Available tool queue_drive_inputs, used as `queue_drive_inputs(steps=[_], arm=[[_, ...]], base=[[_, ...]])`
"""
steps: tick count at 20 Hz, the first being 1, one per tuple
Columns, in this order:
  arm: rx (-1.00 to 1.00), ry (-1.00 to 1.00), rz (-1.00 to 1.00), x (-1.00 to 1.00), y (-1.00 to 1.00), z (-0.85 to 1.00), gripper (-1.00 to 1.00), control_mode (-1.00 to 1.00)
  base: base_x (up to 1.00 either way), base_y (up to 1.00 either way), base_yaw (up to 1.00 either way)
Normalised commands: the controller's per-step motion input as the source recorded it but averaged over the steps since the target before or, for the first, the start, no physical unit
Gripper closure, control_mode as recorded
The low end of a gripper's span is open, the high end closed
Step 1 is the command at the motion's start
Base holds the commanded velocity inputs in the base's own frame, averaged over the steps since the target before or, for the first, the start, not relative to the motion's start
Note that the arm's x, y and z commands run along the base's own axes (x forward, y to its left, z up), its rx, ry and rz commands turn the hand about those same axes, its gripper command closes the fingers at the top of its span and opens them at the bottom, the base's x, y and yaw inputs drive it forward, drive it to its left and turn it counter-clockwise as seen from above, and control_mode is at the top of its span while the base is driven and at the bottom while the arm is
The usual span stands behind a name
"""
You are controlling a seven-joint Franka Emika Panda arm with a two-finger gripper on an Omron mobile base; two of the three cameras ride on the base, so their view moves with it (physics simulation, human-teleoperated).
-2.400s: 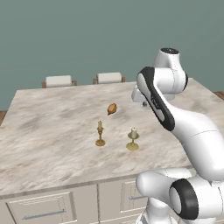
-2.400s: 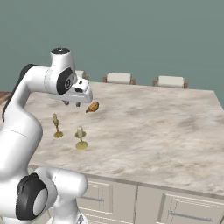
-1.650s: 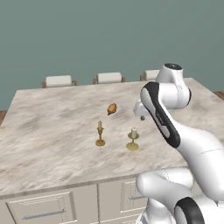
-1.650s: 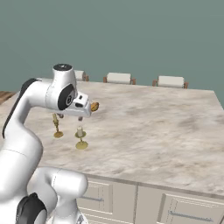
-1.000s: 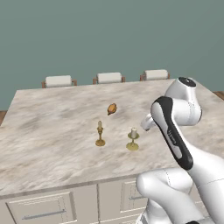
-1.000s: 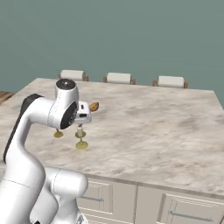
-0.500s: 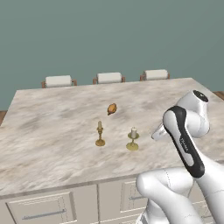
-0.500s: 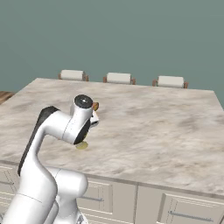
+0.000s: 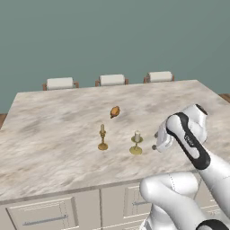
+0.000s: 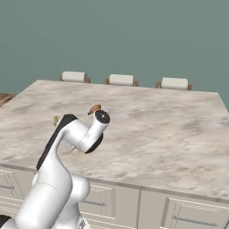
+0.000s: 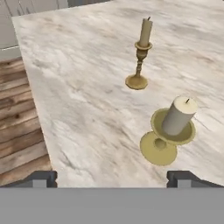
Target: Pick the candle and candle from the dining table and place them in the open cabinet. Close the cabinet after placing the objects.
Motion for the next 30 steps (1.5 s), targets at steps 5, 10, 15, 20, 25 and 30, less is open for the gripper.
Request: queue_drive_inputs(steps=[5,10,15,20,25,30], arm=[[0.12,-0.05,0.25,0.46,0.00,-0.38,-1.00,-1.00],[0.02,-0.07,0.03,0.40,0.00,-0.26,-1.00,-1.00],[0.02,-0.01,0.00,0.38,-0.03,-0.33,-1.00,-1.00],[0.00,0.01,0.00,0.26,-0.03,-0.25,-1.00,-1.00],[0.01,0.00,0.00,0.32,0.00,-0.10,-1.00,-1.00],[0.01,0.00,0.00,0.23,0.03,-0.12,-1.00,-1.00]], base=[[0.00,0.00,0.00],[0.00,0.00,0.00],[0.00,0.00,0.00],[0.00,0.00,0.00],[0.00,0.00,0.00],[0.00,0.00,0.00]])
